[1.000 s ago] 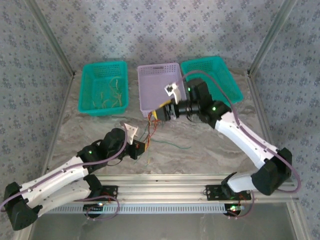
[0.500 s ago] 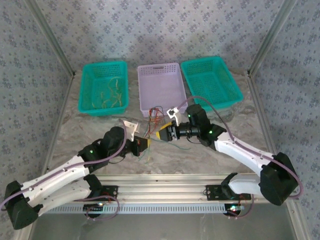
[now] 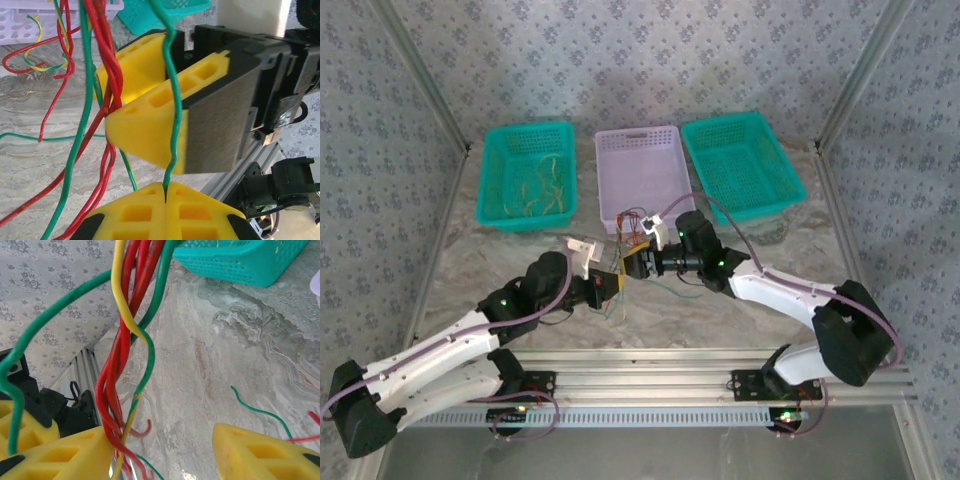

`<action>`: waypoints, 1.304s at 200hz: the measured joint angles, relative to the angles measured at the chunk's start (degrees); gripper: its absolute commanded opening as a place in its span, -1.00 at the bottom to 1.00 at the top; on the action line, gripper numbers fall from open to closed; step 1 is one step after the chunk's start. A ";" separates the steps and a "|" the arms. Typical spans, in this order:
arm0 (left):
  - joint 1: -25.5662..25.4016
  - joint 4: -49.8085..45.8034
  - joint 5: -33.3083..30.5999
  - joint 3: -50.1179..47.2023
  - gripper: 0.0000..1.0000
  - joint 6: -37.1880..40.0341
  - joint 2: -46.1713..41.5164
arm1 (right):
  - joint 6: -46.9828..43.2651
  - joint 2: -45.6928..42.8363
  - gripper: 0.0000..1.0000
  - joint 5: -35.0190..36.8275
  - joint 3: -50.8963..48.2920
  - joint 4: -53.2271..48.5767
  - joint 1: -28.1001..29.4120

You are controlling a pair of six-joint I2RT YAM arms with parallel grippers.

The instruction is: Untangle the cables

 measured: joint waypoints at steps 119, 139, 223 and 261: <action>0.00 -2.73 -2.99 0.92 -1.00 0.26 -5.81 | -3.15 -1.81 -1.00 4.42 0.22 -3.78 0.50; 0.00 -5.29 -5.51 3.32 -1.00 1.57 -8.55 | -4.59 -3.17 -1.00 5.62 -0.72 -6.23 -1.44; 0.00 -14.93 -11.26 14.60 -1.00 8.87 -11.23 | -4.76 -3.96 -1.00 12.20 -5.68 -15.23 -12.04; 0.00 -16.65 -13.38 21.42 -1.00 12.76 -11.67 | -3.15 -4.39 -1.00 15.26 -8.39 -18.78 -16.72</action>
